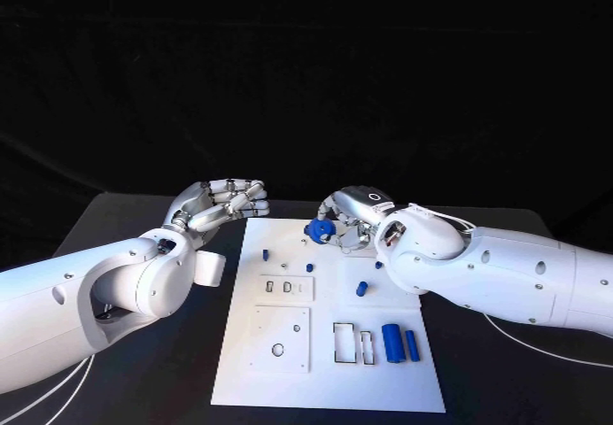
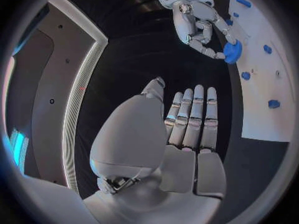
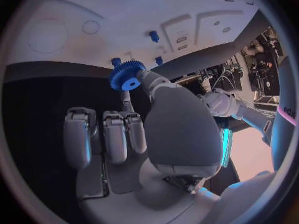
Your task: Assemble the parts on the task board
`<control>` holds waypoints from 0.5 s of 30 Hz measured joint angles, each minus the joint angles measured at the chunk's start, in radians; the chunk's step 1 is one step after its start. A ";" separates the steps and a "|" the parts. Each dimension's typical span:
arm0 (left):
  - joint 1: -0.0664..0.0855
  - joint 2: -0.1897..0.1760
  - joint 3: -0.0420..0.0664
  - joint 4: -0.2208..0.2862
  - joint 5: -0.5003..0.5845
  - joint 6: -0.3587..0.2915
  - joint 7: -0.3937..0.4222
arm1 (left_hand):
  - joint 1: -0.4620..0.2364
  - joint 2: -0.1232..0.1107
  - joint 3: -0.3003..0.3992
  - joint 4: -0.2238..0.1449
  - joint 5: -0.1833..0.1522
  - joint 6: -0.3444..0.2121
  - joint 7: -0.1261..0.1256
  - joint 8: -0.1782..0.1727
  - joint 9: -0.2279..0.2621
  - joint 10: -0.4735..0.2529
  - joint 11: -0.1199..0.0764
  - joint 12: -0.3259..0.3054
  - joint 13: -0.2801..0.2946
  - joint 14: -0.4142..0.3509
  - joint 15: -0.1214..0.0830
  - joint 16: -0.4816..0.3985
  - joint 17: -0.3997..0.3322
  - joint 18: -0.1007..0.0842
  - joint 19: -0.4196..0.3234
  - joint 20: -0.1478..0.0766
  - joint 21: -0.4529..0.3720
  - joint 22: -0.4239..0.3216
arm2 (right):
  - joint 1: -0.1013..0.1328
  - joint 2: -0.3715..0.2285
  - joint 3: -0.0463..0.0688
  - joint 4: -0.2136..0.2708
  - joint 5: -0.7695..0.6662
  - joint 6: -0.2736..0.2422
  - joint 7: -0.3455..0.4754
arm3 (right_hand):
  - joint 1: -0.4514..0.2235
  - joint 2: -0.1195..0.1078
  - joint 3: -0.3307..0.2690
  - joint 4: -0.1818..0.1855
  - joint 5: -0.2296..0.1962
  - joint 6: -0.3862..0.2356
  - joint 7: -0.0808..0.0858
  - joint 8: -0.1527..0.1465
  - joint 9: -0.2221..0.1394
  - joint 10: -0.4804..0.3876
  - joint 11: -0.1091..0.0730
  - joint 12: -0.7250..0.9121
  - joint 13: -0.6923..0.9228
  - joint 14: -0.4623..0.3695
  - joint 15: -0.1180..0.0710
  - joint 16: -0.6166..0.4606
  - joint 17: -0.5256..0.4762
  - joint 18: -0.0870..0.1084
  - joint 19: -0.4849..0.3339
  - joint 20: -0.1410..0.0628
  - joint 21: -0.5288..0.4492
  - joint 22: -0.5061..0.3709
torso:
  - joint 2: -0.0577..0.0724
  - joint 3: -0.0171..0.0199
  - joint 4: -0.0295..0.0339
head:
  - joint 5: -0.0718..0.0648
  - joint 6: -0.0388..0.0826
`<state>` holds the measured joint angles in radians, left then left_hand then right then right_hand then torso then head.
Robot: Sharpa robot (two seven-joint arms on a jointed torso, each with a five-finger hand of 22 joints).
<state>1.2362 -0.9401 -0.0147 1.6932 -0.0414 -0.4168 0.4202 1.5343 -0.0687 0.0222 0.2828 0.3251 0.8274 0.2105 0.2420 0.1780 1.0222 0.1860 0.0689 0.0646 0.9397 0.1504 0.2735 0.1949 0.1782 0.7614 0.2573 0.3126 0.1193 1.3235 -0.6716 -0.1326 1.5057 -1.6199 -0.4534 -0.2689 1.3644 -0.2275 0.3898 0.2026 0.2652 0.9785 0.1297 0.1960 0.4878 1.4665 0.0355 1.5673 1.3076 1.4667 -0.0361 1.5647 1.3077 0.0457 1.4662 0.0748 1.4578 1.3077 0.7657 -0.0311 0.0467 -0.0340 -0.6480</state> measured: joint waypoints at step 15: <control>0.000 0.003 0.000 0.001 0.000 0.000 -0.002 | 0.000 0.000 0.000 0.000 0.000 0.000 0.000 0.000 0.000 -0.004 0.004 0.000 0.000 0.000 0.000 0.000 0.001 0.000 0.000 0.000 0.000 -0.002 | -0.033 0.130 -0.008 -0.114 -0.063 0.006 -0.026 | 0.000 0.000 0.003 -0.003 -0.003 0.001 -0.001 -0.001 0.002 0.000 0.000 0.000 0.000 0.000 0.000 0.000 0.000 0.000 0.000 0.000 0.004 0.000 | 0.002 -0.0001 -0.0004 | 0.007 -0.001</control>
<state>1.2362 -0.9368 -0.0147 1.6945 -0.0414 -0.4166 0.4182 1.5342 -0.0687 0.0222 0.2828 0.3251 0.8274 0.2105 0.2420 0.1780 1.0187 0.1895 0.0689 0.0646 0.9397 0.1504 0.2735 0.1961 0.1782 0.7614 0.2573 0.3126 0.1177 1.2907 -0.5414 -0.1408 1.3914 -1.6825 -0.4478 -0.2953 1.3646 -0.2278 0.3923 0.2000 0.2626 0.9790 0.1288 0.1947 0.4893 1.4665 0.0356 1.5673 1.3075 1.4667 -0.0361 1.5646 1.3076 0.0457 1.4662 0.0749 1.4618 1.3080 0.7673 -0.0312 0.0463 -0.0267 -0.6492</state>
